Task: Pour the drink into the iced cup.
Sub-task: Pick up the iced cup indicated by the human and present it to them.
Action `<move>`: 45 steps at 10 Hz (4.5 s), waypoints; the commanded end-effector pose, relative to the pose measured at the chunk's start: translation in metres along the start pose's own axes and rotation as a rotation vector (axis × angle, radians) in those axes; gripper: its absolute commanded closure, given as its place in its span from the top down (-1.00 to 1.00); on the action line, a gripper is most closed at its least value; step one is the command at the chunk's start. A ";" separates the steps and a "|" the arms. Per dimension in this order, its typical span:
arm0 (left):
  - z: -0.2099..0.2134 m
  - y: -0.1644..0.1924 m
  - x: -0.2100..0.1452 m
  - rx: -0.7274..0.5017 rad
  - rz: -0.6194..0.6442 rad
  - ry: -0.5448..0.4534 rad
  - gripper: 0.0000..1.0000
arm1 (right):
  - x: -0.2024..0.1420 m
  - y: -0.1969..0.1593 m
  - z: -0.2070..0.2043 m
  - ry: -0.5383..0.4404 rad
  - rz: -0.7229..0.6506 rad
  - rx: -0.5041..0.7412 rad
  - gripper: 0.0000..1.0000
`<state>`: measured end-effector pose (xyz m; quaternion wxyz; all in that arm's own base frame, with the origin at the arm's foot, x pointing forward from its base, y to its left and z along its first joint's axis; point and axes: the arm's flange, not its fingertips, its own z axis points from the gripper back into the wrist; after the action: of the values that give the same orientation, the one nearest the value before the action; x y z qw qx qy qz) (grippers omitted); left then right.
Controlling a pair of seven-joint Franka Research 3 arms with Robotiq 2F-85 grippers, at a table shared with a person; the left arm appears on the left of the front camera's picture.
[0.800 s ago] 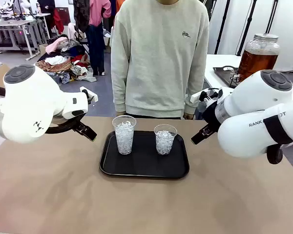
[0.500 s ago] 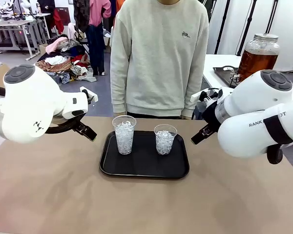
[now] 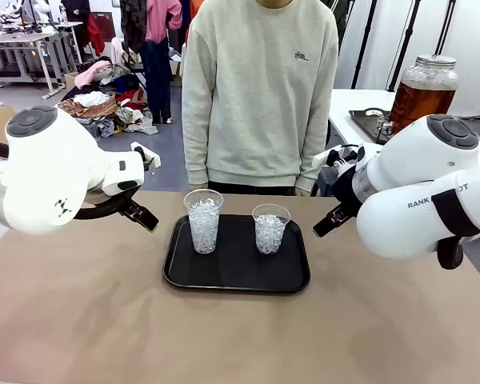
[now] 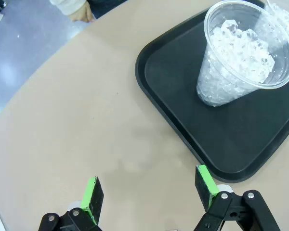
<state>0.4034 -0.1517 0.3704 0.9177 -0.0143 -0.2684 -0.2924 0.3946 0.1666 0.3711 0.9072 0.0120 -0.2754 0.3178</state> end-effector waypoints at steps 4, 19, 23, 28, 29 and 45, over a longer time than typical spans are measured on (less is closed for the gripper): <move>0.000 0.000 0.000 0.000 0.000 0.000 1.00 | 0.000 0.000 0.000 0.000 0.000 0.000 1.00; 0.075 0.109 0.007 -0.673 0.214 -0.121 1.00 | 0.026 -0.102 0.082 -0.065 -0.498 0.672 1.00; 0.085 0.099 0.002 -0.632 0.215 -0.129 1.00 | 0.020 -0.099 0.087 -0.050 -0.512 0.655 1.00; 0.060 0.131 0.009 -0.779 0.455 -0.103 1.00 | 0.032 -0.114 0.073 0.030 -0.695 0.731 1.00; 0.053 0.138 0.009 -0.818 0.495 -0.099 1.00 | 0.031 -0.120 0.067 0.033 -0.742 0.758 1.00; -0.006 0.170 -0.008 -1.168 0.671 -0.083 1.00 | 0.001 -0.164 0.016 0.091 -1.089 1.109 1.00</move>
<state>0.4933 -0.0092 0.3774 0.7836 -0.6080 -0.0850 -0.0955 0.4782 0.0302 0.3999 0.8094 0.5824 0.0096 -0.0746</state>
